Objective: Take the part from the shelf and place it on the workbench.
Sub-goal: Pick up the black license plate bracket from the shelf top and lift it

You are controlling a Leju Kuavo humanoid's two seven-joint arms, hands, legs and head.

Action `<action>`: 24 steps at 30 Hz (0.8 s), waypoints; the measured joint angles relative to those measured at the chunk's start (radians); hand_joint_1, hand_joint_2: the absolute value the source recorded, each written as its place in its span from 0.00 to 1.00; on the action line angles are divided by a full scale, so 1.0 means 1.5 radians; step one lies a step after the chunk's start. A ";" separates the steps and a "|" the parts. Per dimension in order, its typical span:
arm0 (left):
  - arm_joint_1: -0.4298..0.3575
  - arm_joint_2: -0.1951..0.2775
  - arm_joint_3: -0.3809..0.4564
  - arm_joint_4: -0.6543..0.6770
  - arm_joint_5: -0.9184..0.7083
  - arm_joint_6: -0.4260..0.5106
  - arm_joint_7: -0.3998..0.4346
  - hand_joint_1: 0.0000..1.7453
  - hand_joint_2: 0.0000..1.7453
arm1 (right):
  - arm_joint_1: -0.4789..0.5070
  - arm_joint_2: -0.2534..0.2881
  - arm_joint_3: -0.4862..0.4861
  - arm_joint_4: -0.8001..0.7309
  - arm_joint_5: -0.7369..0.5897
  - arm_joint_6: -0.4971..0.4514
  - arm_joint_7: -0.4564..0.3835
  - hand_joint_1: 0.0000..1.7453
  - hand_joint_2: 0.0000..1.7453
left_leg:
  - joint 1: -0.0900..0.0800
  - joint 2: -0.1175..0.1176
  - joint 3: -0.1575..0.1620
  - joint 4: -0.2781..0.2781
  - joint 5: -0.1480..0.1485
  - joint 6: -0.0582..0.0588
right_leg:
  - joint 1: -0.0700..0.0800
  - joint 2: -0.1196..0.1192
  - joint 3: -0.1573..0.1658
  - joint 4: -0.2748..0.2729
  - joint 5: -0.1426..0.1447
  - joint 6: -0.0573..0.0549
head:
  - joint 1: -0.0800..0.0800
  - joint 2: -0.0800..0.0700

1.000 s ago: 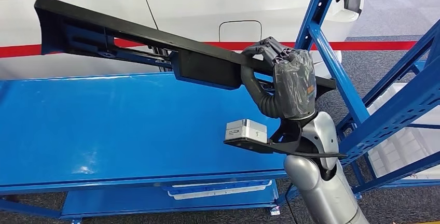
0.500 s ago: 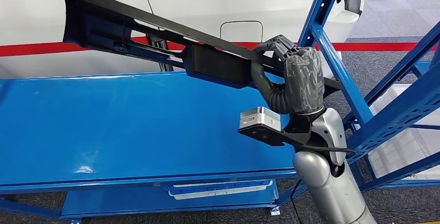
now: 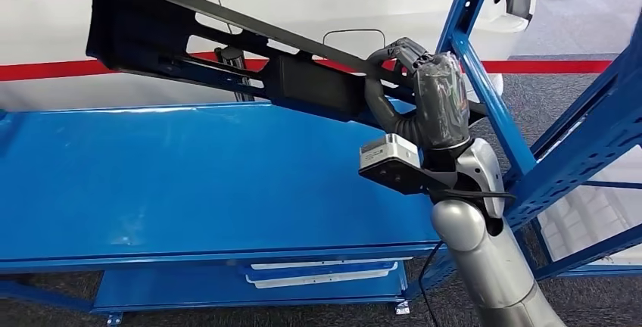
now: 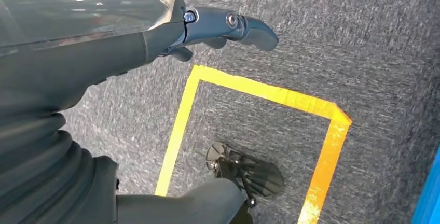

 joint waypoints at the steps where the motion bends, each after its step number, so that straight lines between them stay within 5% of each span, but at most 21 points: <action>1: 0.000 -0.001 0.003 0.000 0.003 0.001 0.000 0.00 1.00 | -0.003 0.002 0.000 0.004 -0.004 0.000 -0.002 1.00 1.00 | 0.001 -0.001 -0.002 0.004 -0.001 -0.002 | -0.003 0.000 -0.003 0.000 -0.001 -0.005 | -0.001 0.000; 3: 0.000 -0.001 0.011 0.000 0.010 0.004 0.001 0.00 1.00 | -0.014 0.008 0.001 0.016 -0.014 0.000 -0.008 1.00 1.00 | 0.005 0.000 -0.014 0.025 -0.020 -0.007 | -0.003 0.000 -0.010 0.001 0.003 -0.016 | -0.002 0.000; 6: 0.000 -0.002 0.022 0.000 0.018 0.008 0.003 0.00 1.00 | -0.040 0.023 0.005 0.039 -0.027 0.000 -0.011 1.00 1.00 | 0.006 0.001 -0.062 0.142 -0.095 -0.009 | 0.003 -0.001 -0.024 0.001 0.013 -0.034 | -0.004 0.000; 8: 0.000 -0.002 0.028 0.000 0.020 0.011 0.005 0.00 1.00 | -0.057 0.033 0.009 0.061 -0.032 0.000 -0.009 1.00 1.00 | 0.005 0.000 -0.082 0.200 -0.117 -0.006 | 0.011 -0.001 -0.035 0.001 0.021 -0.042 | -0.004 0.000; 9: 0.000 -0.002 0.031 0.000 0.021 0.012 0.007 0.00 1.00 | -0.067 0.039 0.012 0.075 -0.032 0.000 -0.006 1.00 1.00 | 0.004 0.000 -0.073 0.193 -0.109 -0.002 | 0.014 -0.001 -0.039 0.001 0.024 -0.045 | -0.004 0.000; 11: -0.001 -0.003 0.035 0.000 0.020 0.013 0.008 0.00 1.00 | -0.091 0.050 0.017 0.105 -0.029 0.000 0.005 1.00 1.00 | -0.002 0.000 -0.020 0.111 -0.075 0.012 | 0.019 0.000 -0.046 0.001 0.032 -0.046 | -0.004 0.000; 14: -0.004 -0.003 0.040 0.000 0.019 0.012 0.008 0.00 1.00 | -0.132 0.067 0.022 0.151 -0.024 -0.002 0.023 1.00 1.00 | -0.013 0.005 0.034 0.017 -0.049 0.025 | 0.021 -0.002 -0.051 -0.001 0.044 -0.038 | -0.002 0.000; 18: -0.003 -0.005 0.041 0.000 0.014 0.012 0.007 0.00 1.00 | -0.170 0.081 0.027 0.195 -0.027 -0.008 0.036 1.00 1.00 | -0.017 0.008 0.026 -0.001 -0.022 0.032 | 0.019 -0.005 -0.060 0.005 0.045 -0.023 | -0.003 0.000; 21: -0.003 -0.006 0.041 0.000 0.006 0.010 0.007 0.00 1.00 | -0.181 0.079 0.026 0.210 -0.037 -0.020 0.038 1.00 1.00 | -0.014 0.010 0.008 -0.010 0.003 0.038 | 0.018 -0.006 -0.096 0.103 -0.029 -0.029 | 0.001 0.000; 23: -0.002 -0.006 0.041 0.000 0.002 0.009 0.008 0.00 1.00 | -0.178 0.075 0.024 0.213 -0.046 -0.027 0.038 1.00 1.00 | -0.014 0.011 -0.008 -0.010 0.015 0.037 | 0.015 -0.006 -0.110 0.175 -0.060 -0.022 | 0.001 0.000; 24: -0.001 -0.006 0.041 0.000 0.000 0.008 0.008 0.00 1.00 | -0.174 0.073 0.022 0.214 -0.049 -0.028 0.039 1.00 1.00 | -0.014 0.011 -0.016 -0.009 0.020 0.035 | 0.013 -0.006 -0.102 0.182 -0.058 -0.015 | 0.001 0.000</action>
